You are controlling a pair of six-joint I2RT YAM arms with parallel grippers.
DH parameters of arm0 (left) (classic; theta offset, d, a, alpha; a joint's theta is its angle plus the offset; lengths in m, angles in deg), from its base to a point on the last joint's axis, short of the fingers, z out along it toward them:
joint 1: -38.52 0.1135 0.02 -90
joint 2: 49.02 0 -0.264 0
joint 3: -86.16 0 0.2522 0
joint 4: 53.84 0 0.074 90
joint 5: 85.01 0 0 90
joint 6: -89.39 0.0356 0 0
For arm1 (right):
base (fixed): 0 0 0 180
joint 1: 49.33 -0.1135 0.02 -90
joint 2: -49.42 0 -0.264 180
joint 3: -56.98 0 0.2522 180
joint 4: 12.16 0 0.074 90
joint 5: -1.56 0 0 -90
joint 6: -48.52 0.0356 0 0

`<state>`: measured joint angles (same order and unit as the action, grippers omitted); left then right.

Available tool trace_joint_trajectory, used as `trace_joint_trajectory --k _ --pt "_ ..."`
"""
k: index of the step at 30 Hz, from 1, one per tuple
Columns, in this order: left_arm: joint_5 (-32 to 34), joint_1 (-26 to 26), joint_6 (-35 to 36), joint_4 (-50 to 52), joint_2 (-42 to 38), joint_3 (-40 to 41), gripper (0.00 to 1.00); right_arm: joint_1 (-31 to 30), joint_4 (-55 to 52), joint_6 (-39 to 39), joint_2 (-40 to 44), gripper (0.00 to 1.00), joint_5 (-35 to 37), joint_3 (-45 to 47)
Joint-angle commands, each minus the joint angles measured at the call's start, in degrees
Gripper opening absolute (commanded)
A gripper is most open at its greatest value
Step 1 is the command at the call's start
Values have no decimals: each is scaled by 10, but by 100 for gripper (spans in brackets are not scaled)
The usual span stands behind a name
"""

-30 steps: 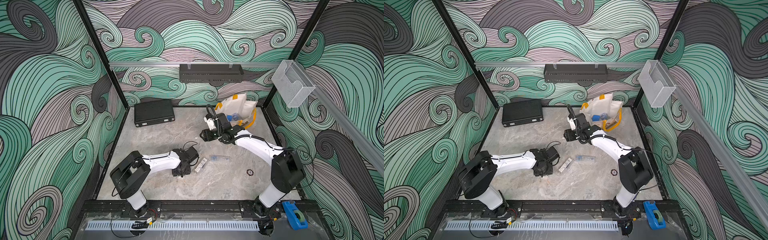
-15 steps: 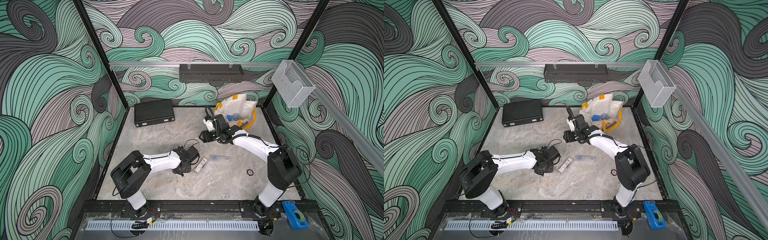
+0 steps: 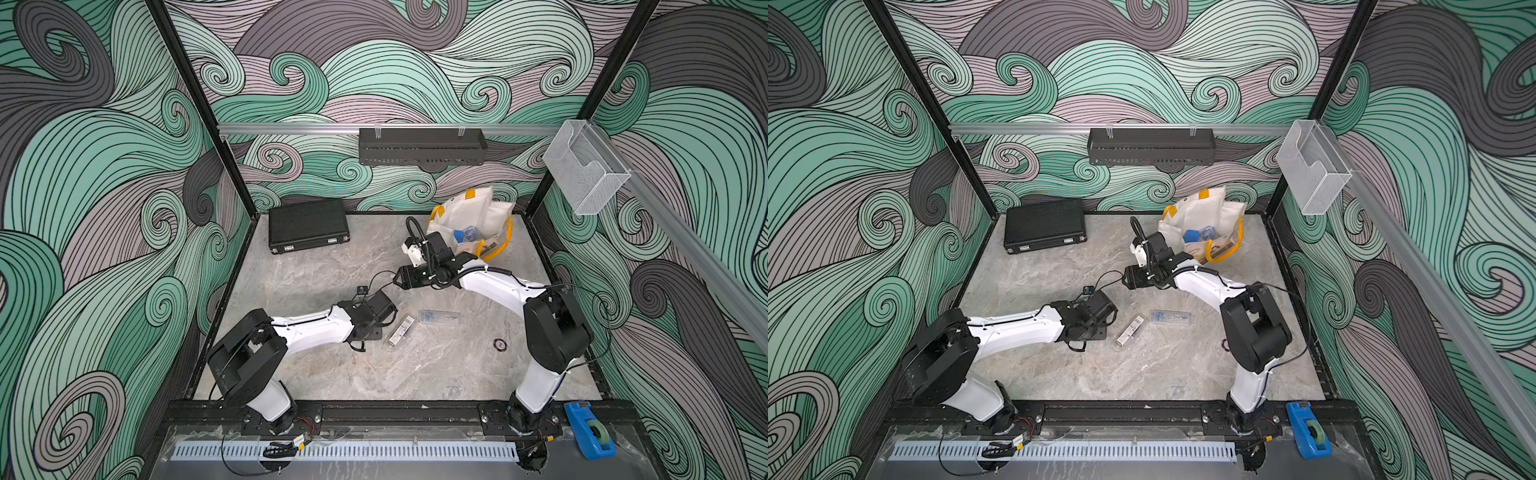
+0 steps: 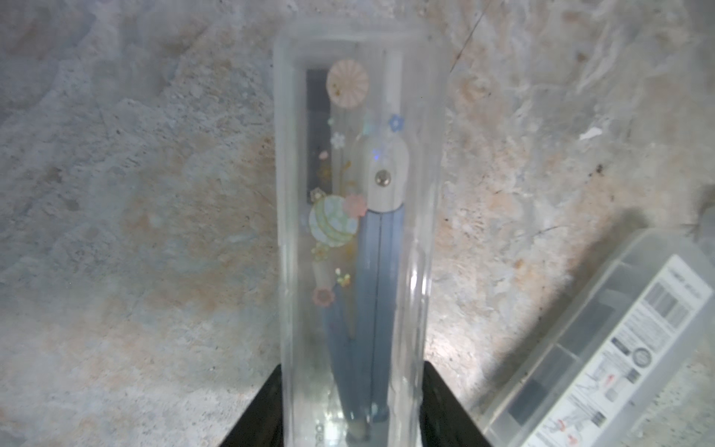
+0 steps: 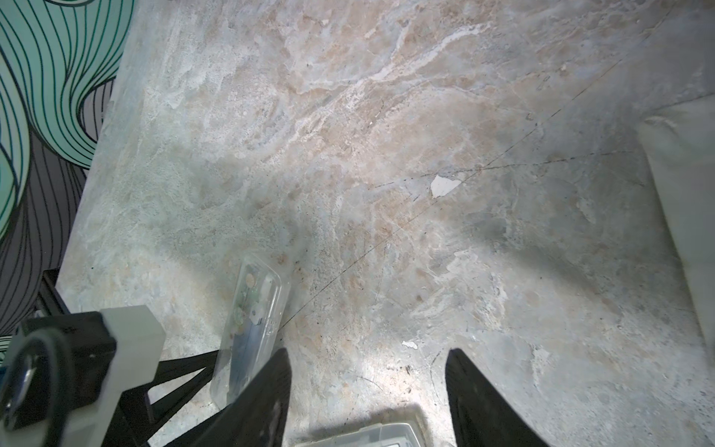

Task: Put the compass set into the canvas bag
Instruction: Pick up the compass set at the center of the board.

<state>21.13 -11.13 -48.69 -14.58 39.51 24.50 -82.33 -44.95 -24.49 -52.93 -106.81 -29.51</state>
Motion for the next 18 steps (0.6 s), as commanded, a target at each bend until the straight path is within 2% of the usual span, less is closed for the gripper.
trace_joint_trajectory --k 1,8,18 --pt "10 -1 29 -43 -18 -2 50 0 5 15 -5 64 -32 -12" --pt "-24 1 58 -124 -33 -7 50 4 -10 26 36 64 -61 -17" --pt "-83 18 95 -280 -46 -7 50 21 -13 19 81 65 -53 -21"
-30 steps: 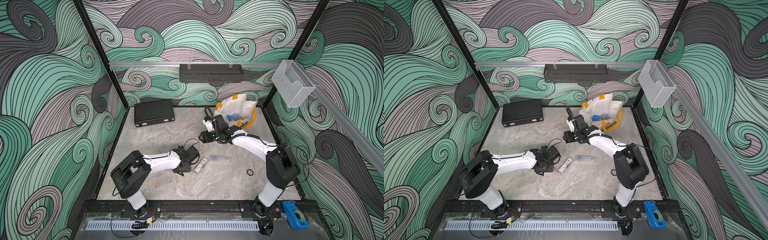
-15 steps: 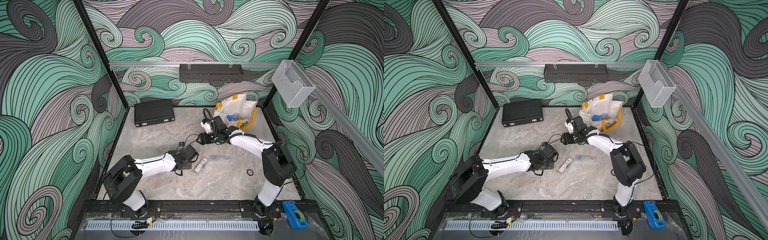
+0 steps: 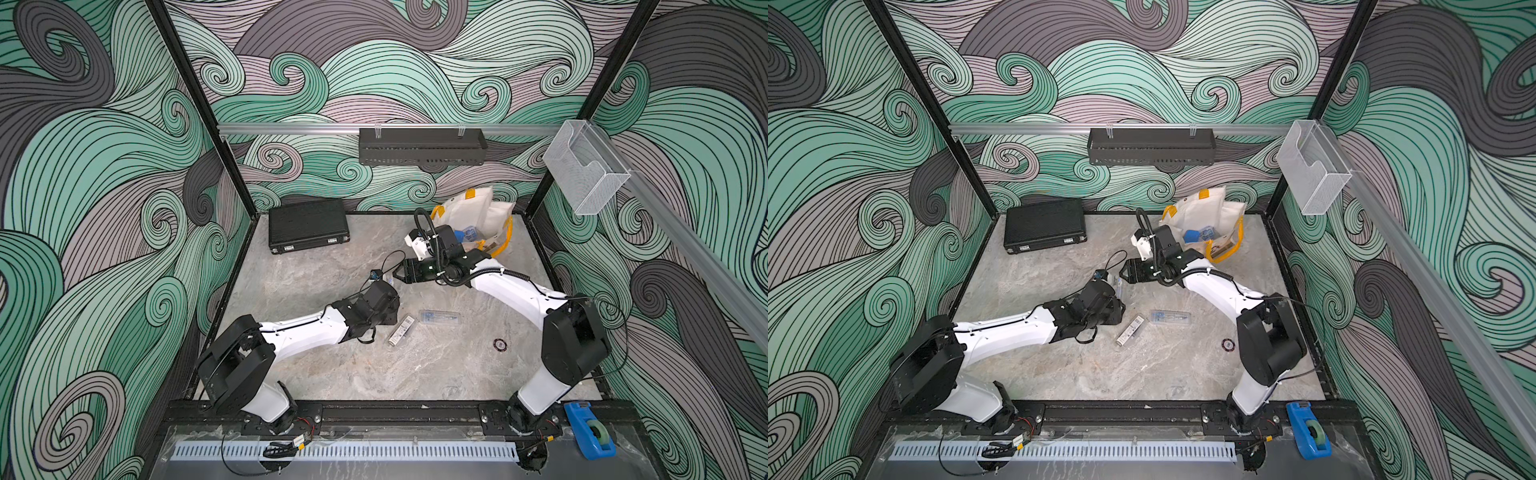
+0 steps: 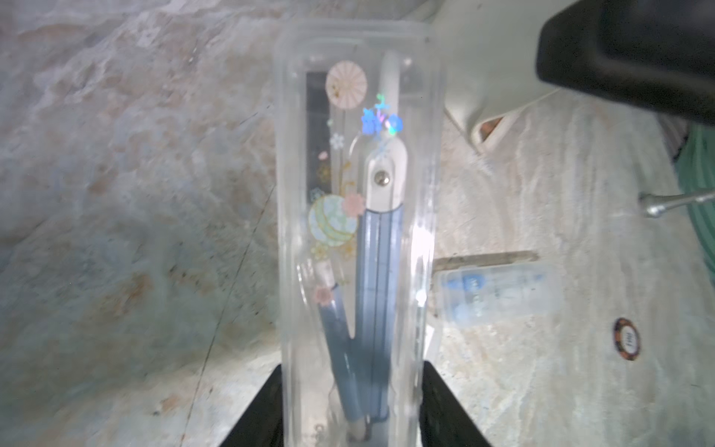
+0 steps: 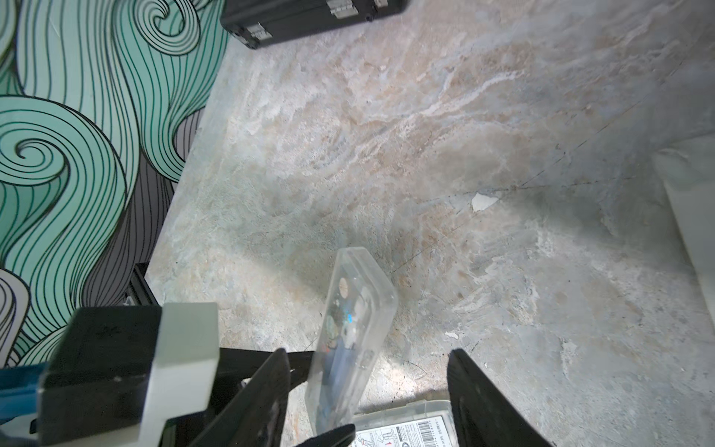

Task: Put the compass set into the canvas bag
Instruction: Pick up the compass set at the center of the board.

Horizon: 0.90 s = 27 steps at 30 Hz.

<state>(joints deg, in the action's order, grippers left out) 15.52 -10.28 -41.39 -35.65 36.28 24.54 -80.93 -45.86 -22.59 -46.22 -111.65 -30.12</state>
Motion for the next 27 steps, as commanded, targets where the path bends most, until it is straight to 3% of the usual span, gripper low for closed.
trace_joint_trajectory --k 1,10,18,27 --pt "-37 12 21 -83 -14 -7 50 9 -4 -1 17 65 -4 -15" --pt "-79 19 13 -144 -5 -13 49 11 8 7 13 64 -6 -24" --pt "-101 20 10 -163 2 -13 48 12 44 28 -7 55 -9 -33" --pt "-107 21 8 -162 -3 -10 47 14 54 39 -28 32 -12 -43"
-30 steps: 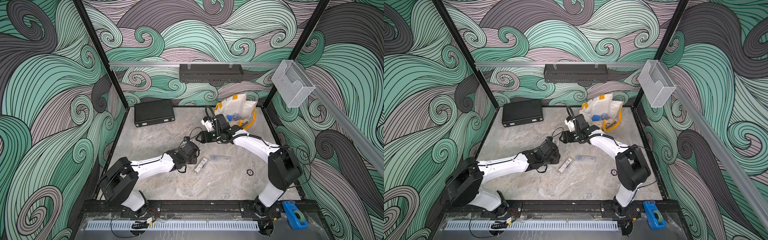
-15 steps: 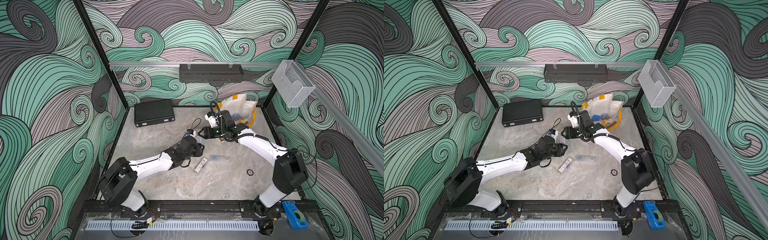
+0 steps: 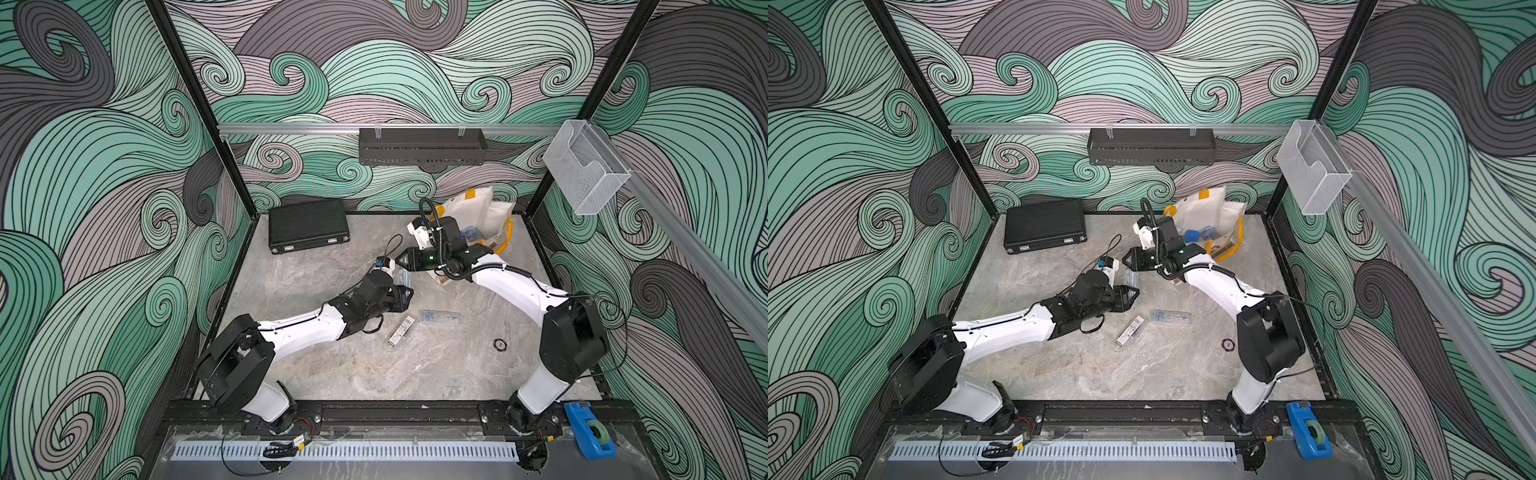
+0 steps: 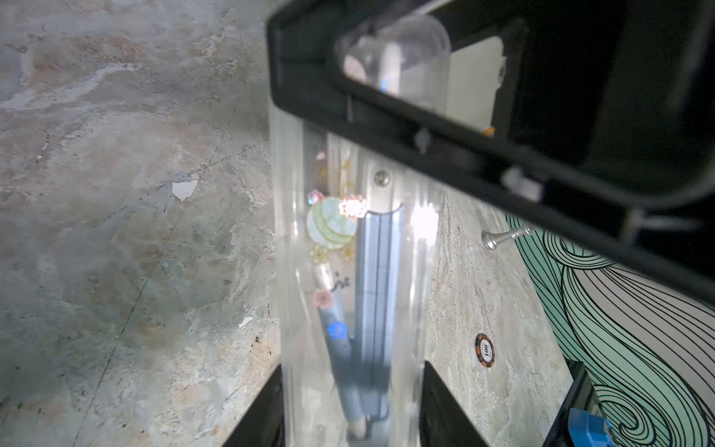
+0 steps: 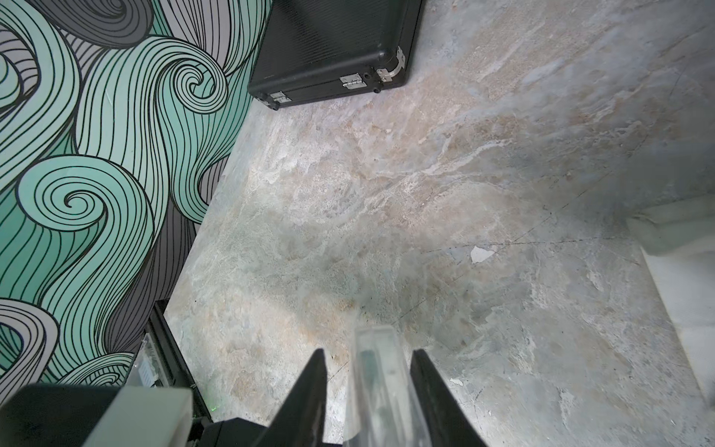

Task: Put the compass set into the canvas bag
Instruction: Pick up the compass set at the center of the board.

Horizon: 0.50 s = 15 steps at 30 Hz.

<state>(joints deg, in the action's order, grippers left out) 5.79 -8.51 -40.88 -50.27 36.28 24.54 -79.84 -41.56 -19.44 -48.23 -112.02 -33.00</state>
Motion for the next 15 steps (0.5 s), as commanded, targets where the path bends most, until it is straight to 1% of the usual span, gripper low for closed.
trace_joint_trajectory --k 1,6,9,11,13,15 --pt "-10 4 3 -15 -3 -10 47 4 12 7 -8 30 -8 -14" --pt "-17 4 3 -12 -3 -12 47 4 14 7 -7 18 -3 -11" --pt "-18 4 5 -9 -3 -12 47 5 14 9 -6 14 -1 -11" --pt "-16 5 4 -5 -3 -12 49 5 14 8 -5 11 -1 -11" --pt "-16 7 4 2 -4 -14 55 5 14 9 -3 10 2 -12" --pt "-15 9 8 6 -7 -14 72 7 13 8 1 10 6 -14"
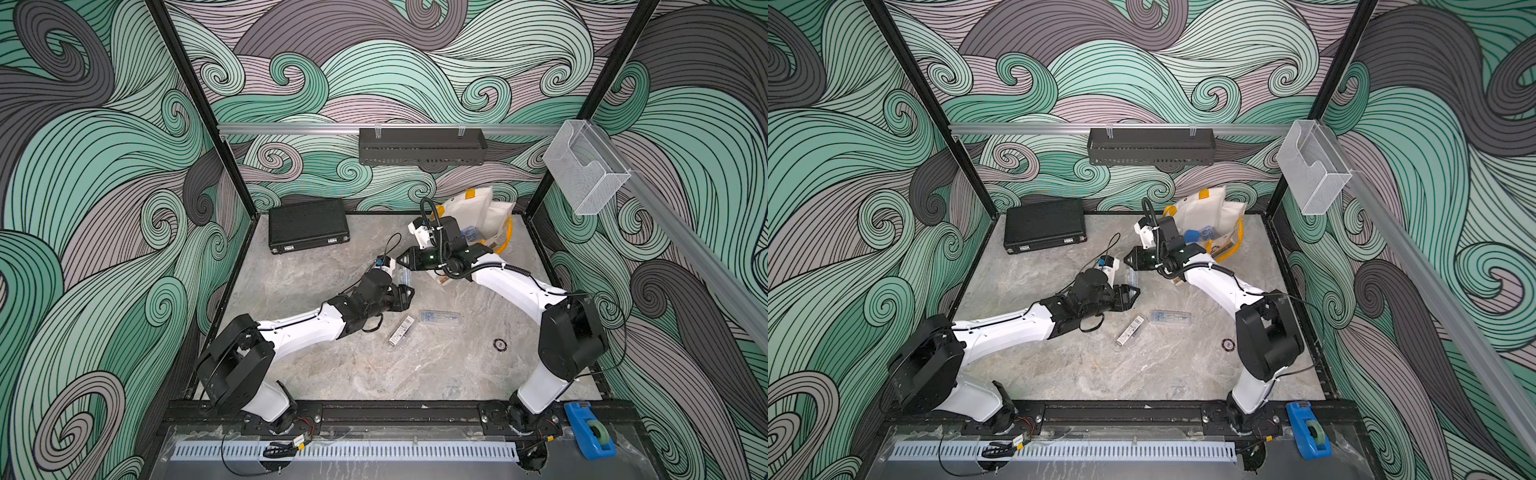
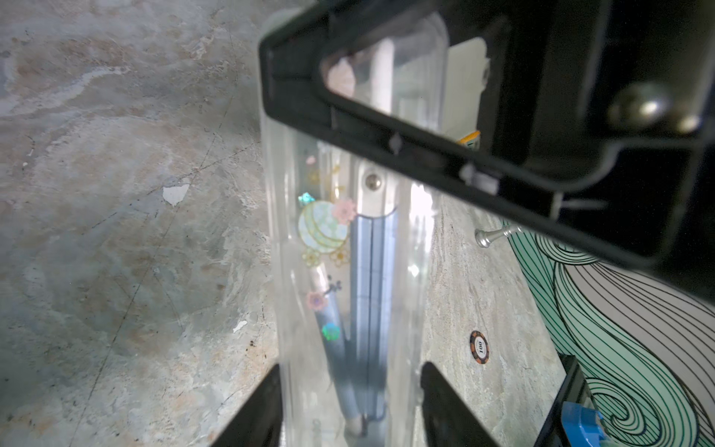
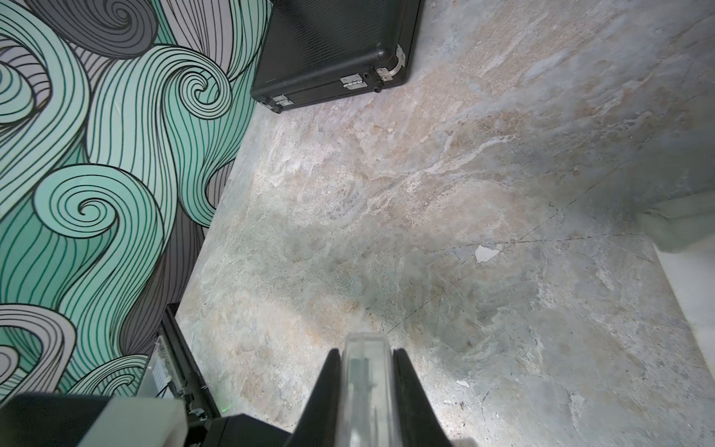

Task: Put the compass set into the canvas bag
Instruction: Pick up the compass set at the center of the board, then place the compass set in the canvas bag.

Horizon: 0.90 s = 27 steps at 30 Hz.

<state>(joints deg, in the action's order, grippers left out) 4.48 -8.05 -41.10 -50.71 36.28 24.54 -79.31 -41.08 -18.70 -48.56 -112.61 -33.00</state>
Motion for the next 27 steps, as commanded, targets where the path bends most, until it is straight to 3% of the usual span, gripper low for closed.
trace_joint_trajectory --k 1,3,5,13,27 --pt "-1 5 12 10 -8 -14 80 3 6 -1 5 10 14 -17" --pt "-2 7 22 16 -10 -18 92 5 0 -5 8 9 22 -24" --pt "-1 9 35 34 -11 -26 98 10 -8 -11 13 7 33 -36" --pt "-5 9 87 42 -35 -23 98 49 -32 -41 35 5 59 -102" --pt "27 9 97 48 -70 -5 98 192 -51 -54 57 0 212 -196"
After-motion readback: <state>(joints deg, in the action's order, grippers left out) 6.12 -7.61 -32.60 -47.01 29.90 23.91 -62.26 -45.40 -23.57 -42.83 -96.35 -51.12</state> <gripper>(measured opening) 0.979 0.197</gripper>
